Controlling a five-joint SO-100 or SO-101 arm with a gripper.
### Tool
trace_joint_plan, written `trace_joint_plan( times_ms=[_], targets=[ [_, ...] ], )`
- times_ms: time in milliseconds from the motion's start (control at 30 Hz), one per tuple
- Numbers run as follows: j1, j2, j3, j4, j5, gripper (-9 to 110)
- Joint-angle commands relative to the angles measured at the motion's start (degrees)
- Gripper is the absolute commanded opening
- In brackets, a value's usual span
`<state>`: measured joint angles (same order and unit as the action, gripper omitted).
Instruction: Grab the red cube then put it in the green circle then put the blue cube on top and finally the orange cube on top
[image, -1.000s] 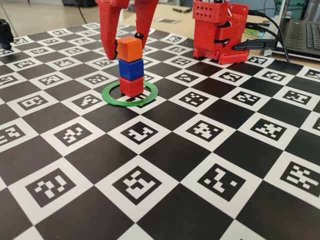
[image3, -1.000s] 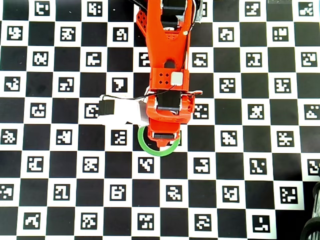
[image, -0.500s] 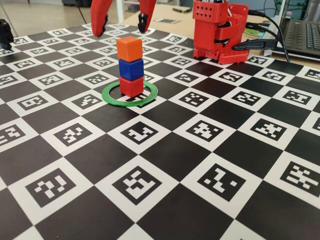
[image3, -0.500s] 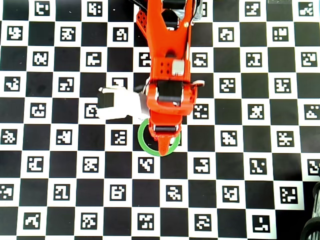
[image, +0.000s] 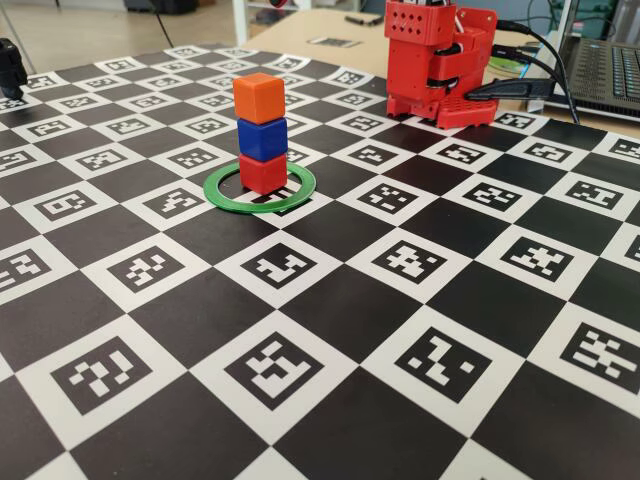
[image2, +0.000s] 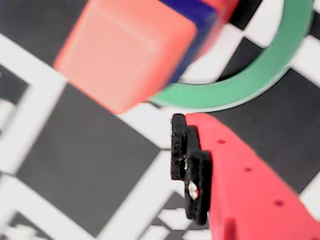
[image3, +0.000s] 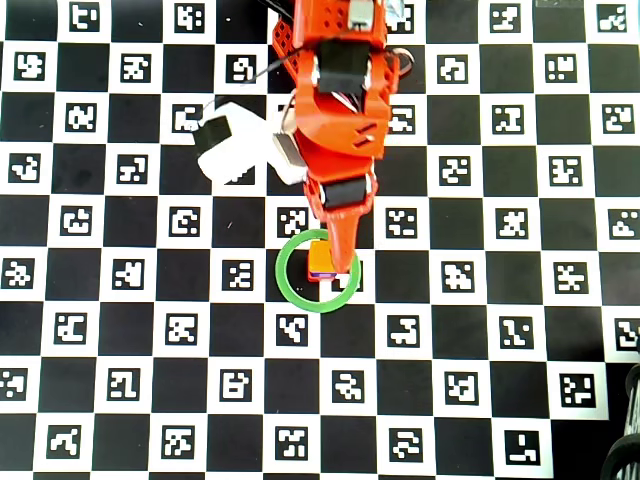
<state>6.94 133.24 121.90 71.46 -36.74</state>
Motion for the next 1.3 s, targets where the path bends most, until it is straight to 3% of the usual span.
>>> trace_joint_plan(
  times_ms=[0, 167, 367, 633, 1033, 1267],
  targets=[
    [1.4, 9.3, 8.0, -4.0, -10.6, 13],
    [3.2, 15.5, 18.8, -5.8, -20.6, -6],
    [0.9, 27.9, 34.0, -8.4, -31.6, -6],
    [0.1, 44.4, 52.2, -14.8, -37.9, -6],
    [-5.1, 53.0, 59.0, -5.9, -47.5, -6],
    [-6.7, 57.0, 59.6, 1.1, -47.2, -6]
  ],
)
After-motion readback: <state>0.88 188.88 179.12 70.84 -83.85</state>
